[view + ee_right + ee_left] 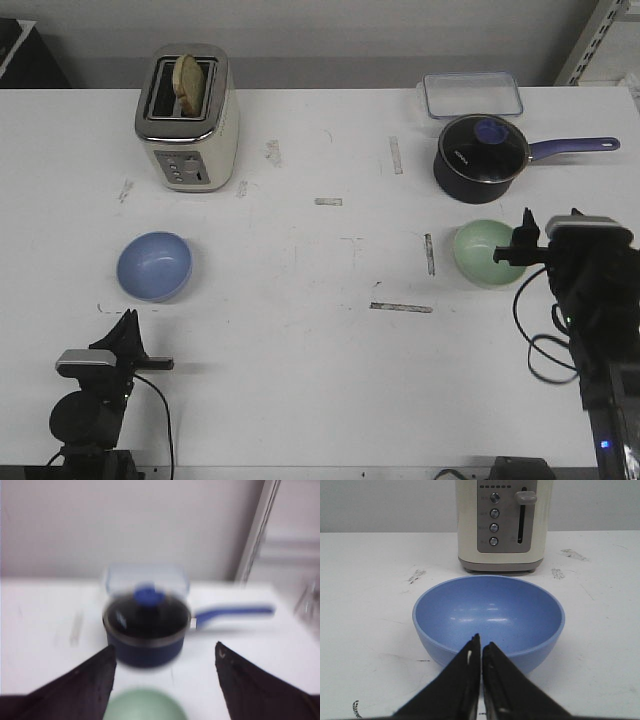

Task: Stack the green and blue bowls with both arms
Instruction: 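Reach the right gripper to the pale green bowl and grasp its rim, then carry the green bowl with the right gripper to the table center and release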

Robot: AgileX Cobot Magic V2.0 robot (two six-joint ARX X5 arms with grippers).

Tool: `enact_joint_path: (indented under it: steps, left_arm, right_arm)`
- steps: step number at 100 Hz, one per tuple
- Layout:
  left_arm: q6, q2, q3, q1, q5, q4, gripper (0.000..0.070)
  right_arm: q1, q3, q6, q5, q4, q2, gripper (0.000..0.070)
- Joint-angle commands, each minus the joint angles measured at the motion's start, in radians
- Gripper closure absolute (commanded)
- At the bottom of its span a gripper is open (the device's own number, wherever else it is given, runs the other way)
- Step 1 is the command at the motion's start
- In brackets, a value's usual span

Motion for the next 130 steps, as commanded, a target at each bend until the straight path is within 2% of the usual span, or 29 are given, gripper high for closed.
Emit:
enact_joint_path:
  steps: [1,10,19,38,54,59,71,76,100,117,130]
  left_arm:
    - [-0.001,-0.002,-0.020,0.000,-0.003,0.011,0.0699]
    - [-0.001,-0.002,-0.020,0.000,-0.003,0.010,0.0699]
    - [-0.001,-0.002,-0.020,0.000,-0.003,0.008,0.0699]
    - [-0.001,-0.002,-0.020,0.000,-0.003,0.007,0.0699]
    - [-0.001,-0.002,-0.020,0.000,-0.003,0.008,0.0699]
    - [-0.001,-0.002,-0.020,0.000,-0.003,0.008,0.0699]
    - [-0.002,-0.002,-0.020,0.000,-0.003,0.008,0.0699]
    - [-0.002,-0.002,-0.020,0.000,-0.003,0.008,0.0699]
    - [-0.002,-0.002,-0.020,0.000,-0.002,0.008,0.0699]
    - [-0.002,-0.002,-0.020,0.000,-0.002,0.008,0.0699]
    - [-0.002,-0.002,-0.020,0.000,-0.002,0.008,0.0699]
  right_arm:
    - [-0.039,0.034,-0.023,-0.051,-0.053,0.093,0.0255]
    - [-0.101,0.040,-0.050,-0.143,-0.089,0.194,0.0253]
    - [-0.146,0.040,-0.090,-0.196,-0.122,0.293,0.0253]
    - [-0.194,0.040,-0.145,-0.201,-0.140,0.471,0.0253]
    - [-0.197,0.040,-0.154,-0.205,-0.124,0.578,0.0264]
    - [-0.196,0.040,-0.153,-0.206,-0.124,0.597,0.0333]
    - [-0.196,0.040,-0.153,-0.232,-0.119,0.618,0.0608]
    - [-0.196,0.040,-0.156,-0.233,-0.115,0.618,0.0700]
    - [-0.196,0.054,-0.160,-0.230,-0.117,0.590,0.0700]
    - [-0.145,0.134,-0.111,-0.310,-0.138,0.500,0.0700]
    - [-0.030,0.234,-0.060,-0.357,-0.150,0.450,0.0700]
